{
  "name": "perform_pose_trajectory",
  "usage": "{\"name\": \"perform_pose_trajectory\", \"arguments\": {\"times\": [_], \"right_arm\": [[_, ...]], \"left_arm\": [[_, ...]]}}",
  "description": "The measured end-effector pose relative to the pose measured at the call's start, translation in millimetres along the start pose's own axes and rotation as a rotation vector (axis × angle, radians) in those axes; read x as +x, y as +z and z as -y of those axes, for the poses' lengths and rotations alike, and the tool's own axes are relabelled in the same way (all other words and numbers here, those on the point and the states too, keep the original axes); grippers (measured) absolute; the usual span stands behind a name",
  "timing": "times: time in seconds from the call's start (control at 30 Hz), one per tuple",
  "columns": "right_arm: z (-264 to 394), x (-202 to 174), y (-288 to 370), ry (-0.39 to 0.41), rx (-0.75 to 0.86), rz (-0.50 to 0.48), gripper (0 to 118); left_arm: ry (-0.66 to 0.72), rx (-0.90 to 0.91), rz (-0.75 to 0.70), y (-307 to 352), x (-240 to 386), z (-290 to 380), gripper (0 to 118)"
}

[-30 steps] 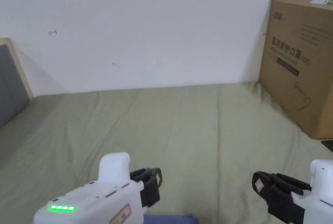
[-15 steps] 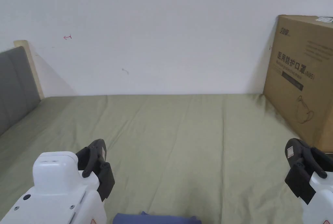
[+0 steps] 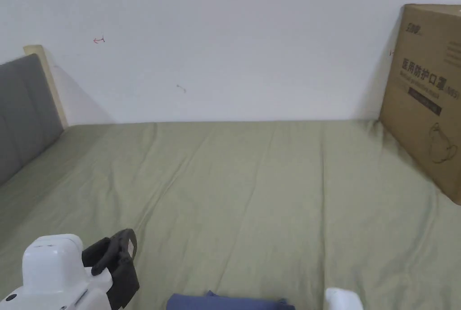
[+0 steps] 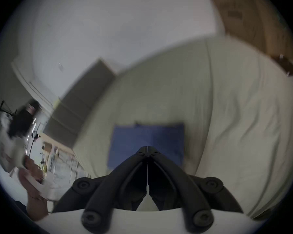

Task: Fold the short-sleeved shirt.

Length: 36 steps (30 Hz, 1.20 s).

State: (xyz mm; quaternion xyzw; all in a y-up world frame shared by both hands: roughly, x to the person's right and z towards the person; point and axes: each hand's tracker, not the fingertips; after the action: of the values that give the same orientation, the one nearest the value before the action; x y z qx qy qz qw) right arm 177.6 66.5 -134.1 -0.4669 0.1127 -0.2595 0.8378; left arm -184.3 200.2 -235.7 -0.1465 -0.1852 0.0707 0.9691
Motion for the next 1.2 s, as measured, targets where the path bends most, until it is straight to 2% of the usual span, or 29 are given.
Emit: {"name": "perform_pose_trajectory", "arguments": {"times": [0.03, 0.13, 0.2, 0.27, 0.3, 0.43, 0.47, 0.57, 0.67, 0.77, 0.83, 0.87, 0.9, 0.93, 0.97, 1.0, 1.03, 1.1, 1.2], "right_arm": [[2.5, 6.7, -16.5, -0.003, -0.042, -0.003, 0], [9.4, 22.8, -45.2, 0.005, -0.114, 0.099, 0], [8.5, 31.5, -40.2, -0.061, -0.071, 0.029, 0], [4.2, 36.0, -40.3, -0.087, -0.095, 0.018, 0], [3.4, 37.1, -40.2, -0.086, -0.096, 0.016, 0], [3.6, 37.0, -38.1, -0.075, -0.100, 0.010, 0], [5.0, 35.3, -37.9, -0.075, -0.101, 0.013, 0], [4.5, 34.9, -37.9, -0.084, -0.103, 0.018, 0], [5.5, 33.1, -37.0, -0.088, -0.103, 0.019, 0], [4.8, 33.1, -37.0, -0.093, -0.108, 0.016, 0], [4.8, 33.4, -37.0, -0.094, -0.110, 0.016, 0], [4.5, 33.3, -37.3, -0.096, -0.110, 0.015, 0], [4.8, 33.9, -37.2, -0.101, -0.108, 0.012, 0], [5.6, 34.9, -37.0, -0.108, -0.106, 0.009, 0], [6.9, 36.7, -36.6, -0.116, -0.102, 0.001, 0], [7.3, 37.9, -37.4, -0.143, -0.084, -0.042, 0], [7.6, 38.0, -37.1, -0.139, -0.088, -0.007, 0], [9.3, 33.3, -30.3, -0.149, -0.067, -0.014, 0], [4.7, 11.5, -7.2, -0.050, 0.022, -0.031, 0]], "left_arm": [[0.033, -0.057, 0.028, -8.8, -8.8, 7.8, 0], [0.149, -0.214, 0.105, -35.0, -40.0, 34.2, 0], [0.244, -0.343, 0.188, -56.3, -59.5, 57.9, 0], [0.377, -0.475, 0.323, -79.9, -75.4, 89.3, 1], [0.448, -0.529, 0.358, -88.0, -82.7, 104.5, 9], [0.662, -0.693, 0.508, -122.4, -99.4, 166.4, 113], [0.713, -0.706, 0.559, -131.8, -99.1, 178.8, 118], [0.849, -0.795, 0.635, -157.9, -92.9, 219.8, 117], [0.868, -0.917, 0.740, -181.4, -64.4, 256.2, 117], [0.934, -0.869, 0.980, -196.9, -19.6, 264.0, 118], [0.924, -0.887, 0.963, -204.7, -14.5, 279.7, 116], [0.913, -0.872, 0.959, -206.8, -14.1, 278.2, 108], [0.841, -0.869, 0.903, -211.2, -21.1, 280.4, 87], [0.742, -0.895, 0.789, -214.4, -32.7, 287.0, 23], [0.618, -0.949, 0.632, -212.0, -49.9, 296.2, 12], [0.706, -0.941, 0.709, -208.4, -39.3, 295.2, 12], [0.761, -0.908, 0.745, -206.7, -32.0, 280.1, 12], [0.607, -0.932, 0.655, -203.9, -38.0, 267.4, 12], [0.518, -0.893, 0.640, -190.9, -39.4, 224.1, 12]]}}
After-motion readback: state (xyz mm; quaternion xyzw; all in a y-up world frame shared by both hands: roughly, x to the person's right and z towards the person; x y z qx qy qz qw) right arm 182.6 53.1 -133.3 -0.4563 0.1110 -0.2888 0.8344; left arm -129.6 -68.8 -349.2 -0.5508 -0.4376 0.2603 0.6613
